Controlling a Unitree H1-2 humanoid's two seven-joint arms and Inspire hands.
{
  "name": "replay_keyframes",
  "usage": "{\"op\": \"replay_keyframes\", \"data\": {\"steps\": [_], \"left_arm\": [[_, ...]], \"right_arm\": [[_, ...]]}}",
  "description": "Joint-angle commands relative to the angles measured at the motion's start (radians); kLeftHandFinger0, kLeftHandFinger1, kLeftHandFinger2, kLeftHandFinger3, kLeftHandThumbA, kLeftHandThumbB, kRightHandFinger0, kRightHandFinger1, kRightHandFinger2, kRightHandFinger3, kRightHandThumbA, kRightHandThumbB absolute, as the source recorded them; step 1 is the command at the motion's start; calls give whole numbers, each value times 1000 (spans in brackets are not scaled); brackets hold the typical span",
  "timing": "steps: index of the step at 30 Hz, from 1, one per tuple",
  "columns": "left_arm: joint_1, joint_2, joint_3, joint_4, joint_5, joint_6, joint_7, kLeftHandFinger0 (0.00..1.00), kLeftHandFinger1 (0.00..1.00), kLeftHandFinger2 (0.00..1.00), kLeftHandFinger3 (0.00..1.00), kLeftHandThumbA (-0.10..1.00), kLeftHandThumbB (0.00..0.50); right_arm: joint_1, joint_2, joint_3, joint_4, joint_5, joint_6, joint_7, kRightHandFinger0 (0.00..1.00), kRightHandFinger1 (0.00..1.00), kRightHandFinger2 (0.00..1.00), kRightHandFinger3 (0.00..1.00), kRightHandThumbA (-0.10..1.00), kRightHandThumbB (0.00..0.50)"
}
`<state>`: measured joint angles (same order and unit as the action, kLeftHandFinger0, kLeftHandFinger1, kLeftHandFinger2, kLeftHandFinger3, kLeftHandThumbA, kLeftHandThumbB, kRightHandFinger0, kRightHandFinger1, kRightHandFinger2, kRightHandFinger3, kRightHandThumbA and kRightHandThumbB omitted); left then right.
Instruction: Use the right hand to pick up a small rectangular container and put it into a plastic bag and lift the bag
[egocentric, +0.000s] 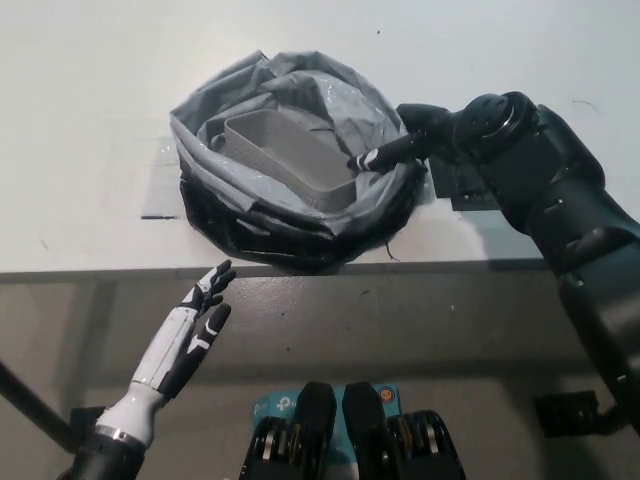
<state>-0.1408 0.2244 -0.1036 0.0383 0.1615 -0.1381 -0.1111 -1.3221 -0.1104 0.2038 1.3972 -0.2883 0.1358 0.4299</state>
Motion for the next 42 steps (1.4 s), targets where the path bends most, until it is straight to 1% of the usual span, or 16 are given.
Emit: {"op": "replay_keyframes", "data": {"steps": [1,4,8,11,12,14,16,19,22,23,25,28,29,33,38,42], "left_arm": [[-30,12,-3,-11,1,-4,-19,1000,1000,1000,1000,998,201],[-31,12,-4,-9,2,-2,-21,1000,1000,1000,1000,946,188],[-36,10,-2,-7,-4,0,-26,1000,1000,1000,1000,831,165],[-40,10,-1,-3,-7,0,-30,1000,1000,1000,1000,791,166],[-43,10,0,-2,-9,0,-30,1000,1000,1000,1000,788,166],[-48,10,0,1,-5,-3,-28,1000,1000,1000,1000,771,165],[-51,10,1,-2,-4,4,-27,1000,1000,1000,1000,769,167],[-50,8,2,-8,-4,15,-27,1000,1000,1000,1000,767,171],[-50,4,2,-2,-9,11,-26,1000,1000,1000,1000,768,175],[-51,4,2,0,-10,7,-26,1000,1000,1000,1000,775,180],[-51,4,2,4,-11,1,-25,1000,1000,1000,1000,778,181],[-53,4,2,5,-13,1,-26,1000,1000,1000,1000,782,183],[-53,1,2,7,-17,1,-27,1000,1000,1000,1000,778,177],[-53,2,-2,8,-8,1,-25,1000,1000,1000,1000,781,168],[-52,4,-3,2,-7,9,-27,1000,1000,1000,1000,774,160],[-48,4,-5,-1,-8,12,-30,1000,1000,1000,1000,774,159]], "right_arm": [[-83,-27,-47,-31,56,15,-55,0,216,550,634,633,341],[-87,-29,-87,-31,88,30,-59,0,241,572,607,569,342],[-96,-39,-163,-36,150,54,-24,0,294,655,775,480,325],[-106,-50,-173,-47,149,56,11,0,298,653,729,543,336],[-114,-53,-192,-47,166,73,24,0,297,662,785,539,338],[-130,-59,-225,-46,200,91,54,103,480,829,974,560,335],[-154,-59,-264,-50,235,120,73,190,586,926,982,610,314],[-206,-32,-349,-73,296,179,-7,10,502,955,804,568,263],[-268,3,-449,-106,360,259,-122,0,445,919,619,479,238],[-280,10,-479,-112,381,273,-140,0,374,823,541,404,238],[-308,29,-518,-136,410,288,-162,0,211,629,400,456,222],[-339,49,-558,-165,428,307,-184,0,133,550,505,468,211],[-367,67,-594,-189,452,317,-214,0,132,589,672,420,197],[-426,91,-637,-211,478,334,-275,0,170,663,935,445,163],[-463,103,-637,-224,486,334,-300,0,225,681,932,445,175],[-481,111,-656,-223,524,334,-320,0,152,628,827,406,154]]}}
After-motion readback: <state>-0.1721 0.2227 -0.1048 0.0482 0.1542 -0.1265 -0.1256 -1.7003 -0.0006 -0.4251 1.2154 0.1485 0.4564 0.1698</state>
